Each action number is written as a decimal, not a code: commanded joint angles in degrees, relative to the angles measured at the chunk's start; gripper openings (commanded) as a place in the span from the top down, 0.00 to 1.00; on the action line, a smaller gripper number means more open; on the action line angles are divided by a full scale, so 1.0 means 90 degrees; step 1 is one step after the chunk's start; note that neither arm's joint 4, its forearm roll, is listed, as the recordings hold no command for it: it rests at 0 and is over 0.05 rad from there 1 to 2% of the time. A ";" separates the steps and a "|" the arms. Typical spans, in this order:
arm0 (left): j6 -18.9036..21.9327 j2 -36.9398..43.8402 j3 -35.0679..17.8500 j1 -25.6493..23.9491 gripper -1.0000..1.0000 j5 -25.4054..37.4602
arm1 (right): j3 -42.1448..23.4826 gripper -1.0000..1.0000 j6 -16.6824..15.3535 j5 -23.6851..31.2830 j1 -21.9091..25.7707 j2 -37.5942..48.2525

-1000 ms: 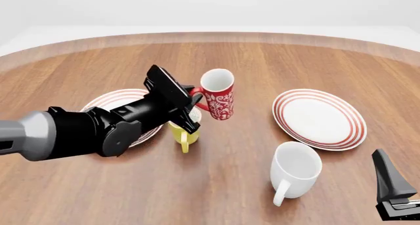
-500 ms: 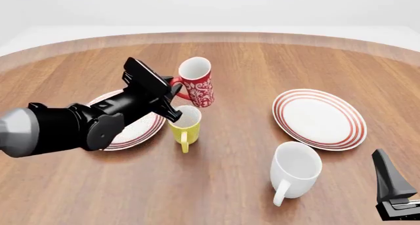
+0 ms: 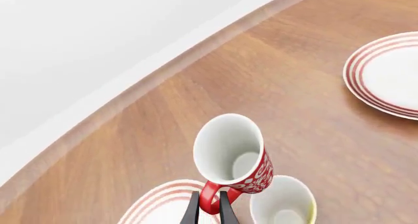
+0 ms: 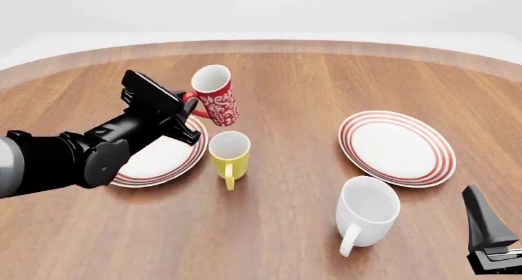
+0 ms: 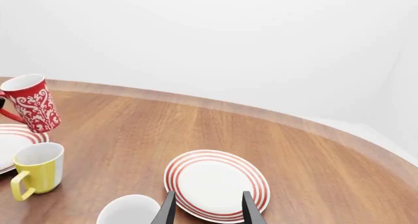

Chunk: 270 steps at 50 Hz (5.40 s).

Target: Put the red mug on the left plate.

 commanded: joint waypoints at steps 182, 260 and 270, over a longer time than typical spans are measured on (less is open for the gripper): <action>0.0239 0.1389 0.1639 0.2349 0.00 -0.2705 | -0.0049 0.00 -0.0084 -0.0024 0.0018 0.0000; -0.0758 0.0851 0.2900 0.1246 0.00 -0.3418 | -0.0009 0.00 -0.0136 0.0007 0.0029 0.0000; -0.1046 0.0670 0.3289 0.0775 0.00 -0.3639 | -0.0005 0.00 -0.0129 0.0019 0.0024 0.0000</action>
